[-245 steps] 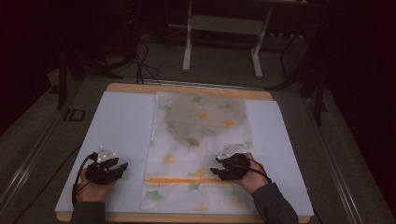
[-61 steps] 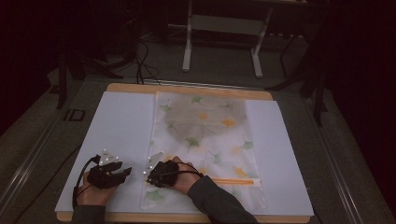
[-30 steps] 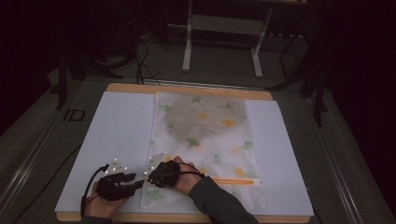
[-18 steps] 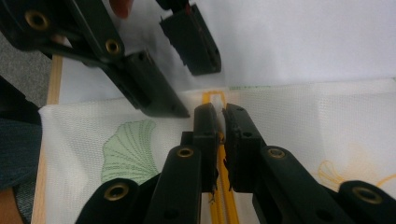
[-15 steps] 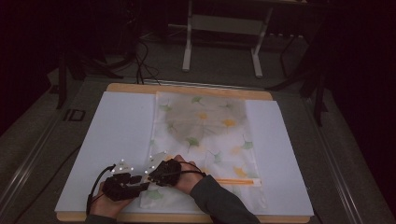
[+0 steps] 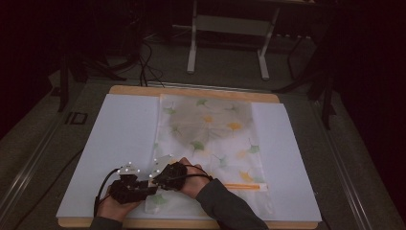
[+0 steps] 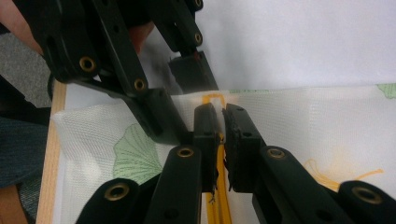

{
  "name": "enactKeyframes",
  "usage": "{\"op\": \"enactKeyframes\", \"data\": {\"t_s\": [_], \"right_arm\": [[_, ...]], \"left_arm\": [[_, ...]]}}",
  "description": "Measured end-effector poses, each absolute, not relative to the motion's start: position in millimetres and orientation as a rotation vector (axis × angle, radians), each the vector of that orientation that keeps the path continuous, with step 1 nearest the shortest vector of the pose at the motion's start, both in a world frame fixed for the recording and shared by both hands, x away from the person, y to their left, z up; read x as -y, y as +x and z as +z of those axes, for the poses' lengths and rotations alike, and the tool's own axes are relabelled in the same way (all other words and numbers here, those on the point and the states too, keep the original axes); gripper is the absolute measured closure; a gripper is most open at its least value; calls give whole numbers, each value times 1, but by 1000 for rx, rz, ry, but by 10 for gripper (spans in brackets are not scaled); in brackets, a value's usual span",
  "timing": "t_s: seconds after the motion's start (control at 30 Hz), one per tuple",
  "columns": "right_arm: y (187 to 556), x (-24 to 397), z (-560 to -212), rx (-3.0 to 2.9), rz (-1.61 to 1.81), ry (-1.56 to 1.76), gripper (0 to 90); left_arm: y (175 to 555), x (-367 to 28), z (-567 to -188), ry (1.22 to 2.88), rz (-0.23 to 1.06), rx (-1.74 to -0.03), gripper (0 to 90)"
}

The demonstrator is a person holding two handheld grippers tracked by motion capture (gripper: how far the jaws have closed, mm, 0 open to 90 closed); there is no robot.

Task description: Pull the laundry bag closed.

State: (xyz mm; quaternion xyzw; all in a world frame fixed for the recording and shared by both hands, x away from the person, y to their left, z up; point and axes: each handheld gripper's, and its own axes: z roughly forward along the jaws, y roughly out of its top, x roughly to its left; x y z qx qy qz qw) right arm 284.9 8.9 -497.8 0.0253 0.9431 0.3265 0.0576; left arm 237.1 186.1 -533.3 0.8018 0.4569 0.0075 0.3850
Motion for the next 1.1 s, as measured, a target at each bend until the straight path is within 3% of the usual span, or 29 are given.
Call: {"op": "enactKeyframes", "data": {"t_s": [0.53,1.1], "right_arm": [[287,-6,-503,-2878,979,84,841],[289,-1,-507,-2890,994,86,844]], "left_arm": [[240,-187,-537,2033,-34,-1142,824],[239,-191,-536,1998,-65,-1141,864]]}}
